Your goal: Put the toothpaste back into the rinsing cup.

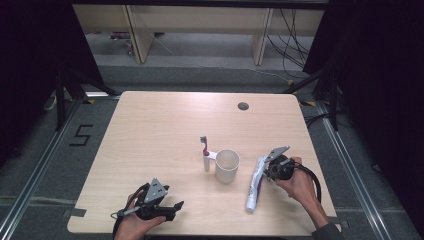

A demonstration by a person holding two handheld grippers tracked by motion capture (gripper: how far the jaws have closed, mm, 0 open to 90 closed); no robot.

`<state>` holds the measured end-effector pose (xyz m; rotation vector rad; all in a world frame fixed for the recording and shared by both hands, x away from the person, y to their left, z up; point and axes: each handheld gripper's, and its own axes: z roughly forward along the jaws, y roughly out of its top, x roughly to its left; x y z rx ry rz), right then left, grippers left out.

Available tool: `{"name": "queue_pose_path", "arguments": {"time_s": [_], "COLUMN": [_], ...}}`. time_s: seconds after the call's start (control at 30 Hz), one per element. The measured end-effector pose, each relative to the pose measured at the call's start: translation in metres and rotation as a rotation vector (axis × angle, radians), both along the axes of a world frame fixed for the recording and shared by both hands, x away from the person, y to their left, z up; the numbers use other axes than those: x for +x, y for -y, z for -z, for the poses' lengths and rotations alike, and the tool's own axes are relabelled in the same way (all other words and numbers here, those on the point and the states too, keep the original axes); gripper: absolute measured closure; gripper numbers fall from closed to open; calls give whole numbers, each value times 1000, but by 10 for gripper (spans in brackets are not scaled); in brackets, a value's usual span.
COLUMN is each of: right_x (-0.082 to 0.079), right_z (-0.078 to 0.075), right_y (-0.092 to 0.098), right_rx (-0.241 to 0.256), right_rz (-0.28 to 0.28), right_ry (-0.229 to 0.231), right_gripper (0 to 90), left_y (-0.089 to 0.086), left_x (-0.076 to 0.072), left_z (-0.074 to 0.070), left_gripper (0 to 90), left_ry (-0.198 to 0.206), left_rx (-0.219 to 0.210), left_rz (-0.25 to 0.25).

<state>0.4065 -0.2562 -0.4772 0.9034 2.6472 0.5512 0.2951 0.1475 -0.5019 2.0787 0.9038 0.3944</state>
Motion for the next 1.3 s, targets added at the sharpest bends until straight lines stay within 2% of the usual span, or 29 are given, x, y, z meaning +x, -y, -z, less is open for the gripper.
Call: {"name": "queue_pose_path", "arguments": {"time_s": [0.1,0.13,0.17,0.23,0.43,0.57,0.63,0.8,0.83,0.87,0.9,0.93,0.97,1.0,1.03,1.13,1.17,1.2,1.23,1.27,1.3], "right_x": [3,4,6,7,9,6,4,-3,-6,-7,-9,-10,-12,-13,-17,-19,-20,-20,-22,-22,-23], "right_z": [1,1,2,2,2,-2,-5,-12,-14,-13,-16,-16,-17,-18,-18,-16,-16,-16,-17,-16,-16], "right_y": [-4,-6,-6,-8,-11,-8,-5,-5,-6,-6,-6,-6,-8,-9,-12,-17,-20,-20,-23,-25,-26], "right_rx": [-7,0,-7,-5,-1,35,49,115,141,170,173,181,206,208,223,220,231,210,219,230,208], "right_rz": [5,16,-5,7,17,51,65,160,182,195,195,197,226,227,247,224,240,204,224,215,209], "right_ry": [-1,-17,-4,-12,-14,-10,6,12,0,16,0,-3,-16,-10,-26,-21,-29,-22,-45,-51,-48], "right_gripper": [856,855,853,847,837,820,756,463,434,403,365,340,324,312,300,287,285,281,271,260,252], "left_y": [0,0,0,0,0,0,-1,0,-2,-1,0,0,1,0,1,1,1,2,2,2,2], "left_x": [1,1,0,0,0,0,0,0,1,1,1,0,-1,0,0,-1,-1,-1,0,0,-1], "left_z": [0,0,0,0,-1,-2,-2,-2,-3,-2,-2,-2,-2,-2,-2,-1,-2,-2,-2,-2,-2], "left_gripper": [267,267,267,267,267,267,267,267,267,267,267,267,267,267,267,267,267,267,267,268,267], "left_ry": [2,0,1,2,0,6,7,8,13,13,12,9,6,7,9,9,9,12,13,12,13], "left_rx": [1,2,6,-3,13,10,7,3,31,25,16,18,5,15,17,8,11,12,11,11,14], "left_rz": [5,2,1,5,14,7,7,6,12,11,8,11,6,13,12,13,13,13,11,9,10]}}
